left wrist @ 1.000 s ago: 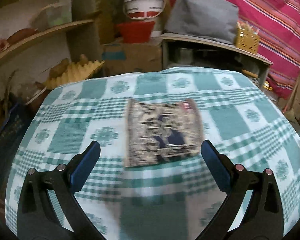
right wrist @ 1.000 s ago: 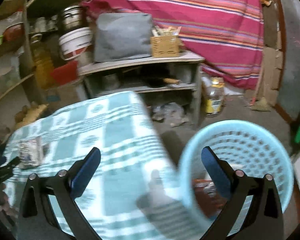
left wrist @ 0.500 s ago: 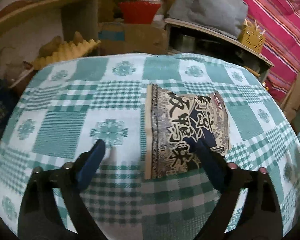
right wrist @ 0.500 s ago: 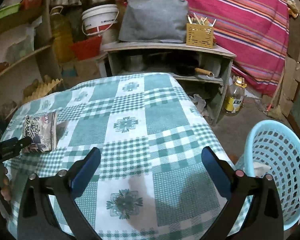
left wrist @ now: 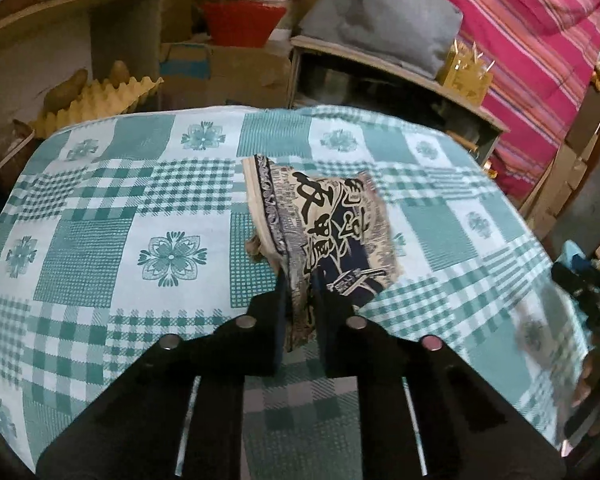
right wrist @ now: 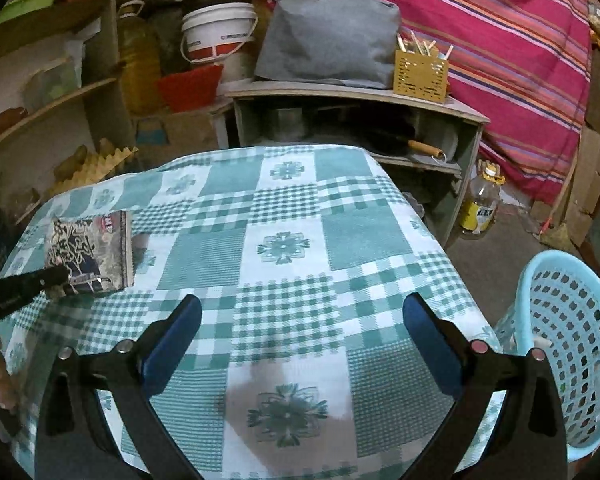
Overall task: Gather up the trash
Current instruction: 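Grasp the crumpled tan paper with the right tool while the left tool holds the packet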
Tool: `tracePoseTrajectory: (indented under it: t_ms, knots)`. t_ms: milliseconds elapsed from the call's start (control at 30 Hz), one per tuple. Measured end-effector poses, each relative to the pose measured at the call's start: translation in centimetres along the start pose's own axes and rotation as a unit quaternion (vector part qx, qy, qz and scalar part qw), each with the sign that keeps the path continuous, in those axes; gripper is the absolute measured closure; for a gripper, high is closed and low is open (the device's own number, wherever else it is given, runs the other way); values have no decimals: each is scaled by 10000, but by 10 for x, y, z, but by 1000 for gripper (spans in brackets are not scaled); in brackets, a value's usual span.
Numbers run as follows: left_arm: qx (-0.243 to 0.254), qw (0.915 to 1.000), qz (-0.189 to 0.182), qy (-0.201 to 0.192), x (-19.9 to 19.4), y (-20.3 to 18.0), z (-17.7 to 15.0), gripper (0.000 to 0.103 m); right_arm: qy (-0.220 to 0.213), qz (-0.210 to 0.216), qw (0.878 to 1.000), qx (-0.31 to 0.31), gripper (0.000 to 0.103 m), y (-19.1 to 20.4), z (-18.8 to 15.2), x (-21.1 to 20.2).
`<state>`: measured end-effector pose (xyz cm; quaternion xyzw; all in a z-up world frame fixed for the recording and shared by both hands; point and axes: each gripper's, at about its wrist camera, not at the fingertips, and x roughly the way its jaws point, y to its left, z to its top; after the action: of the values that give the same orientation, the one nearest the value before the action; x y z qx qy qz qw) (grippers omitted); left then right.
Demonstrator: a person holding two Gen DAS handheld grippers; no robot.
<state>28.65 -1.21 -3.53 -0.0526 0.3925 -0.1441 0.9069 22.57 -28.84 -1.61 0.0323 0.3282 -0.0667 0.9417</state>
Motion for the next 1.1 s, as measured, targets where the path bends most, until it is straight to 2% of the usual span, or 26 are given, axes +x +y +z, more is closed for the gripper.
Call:
tracePoseTrajectory:
  t_ms: [133, 267, 433, 800, 933, 1100]
  knots:
    - [132, 9995, 23, -282, -27, -6, 0, 98, -95, -4, 9997, -209, 5, 16, 0, -4]
    - [320, 9968, 248, -688, -61, -6, 1, 98, -137, 102, 9992, -366, 5, 35, 0, -9]
    - [116, 9917, 698, -1077, -91, 28, 6, 98, -144, 245, 9978, -601, 5, 71, 0, -8]
    - [-331, 9856, 1377, -926, -91, 113, 3, 98, 148, 623, 9922, -1065, 5, 171, 15, 30]
    - [-587, 9843, 1425, -862, -94, 142, -1, 98, 263, 621, 9887, -1338, 5, 207, 16, 51]
    - [-677, 9835, 1470, -814, -95, 156, -4, 98, 460, 565, 9851, -1561, 6, 236, 18, 75]
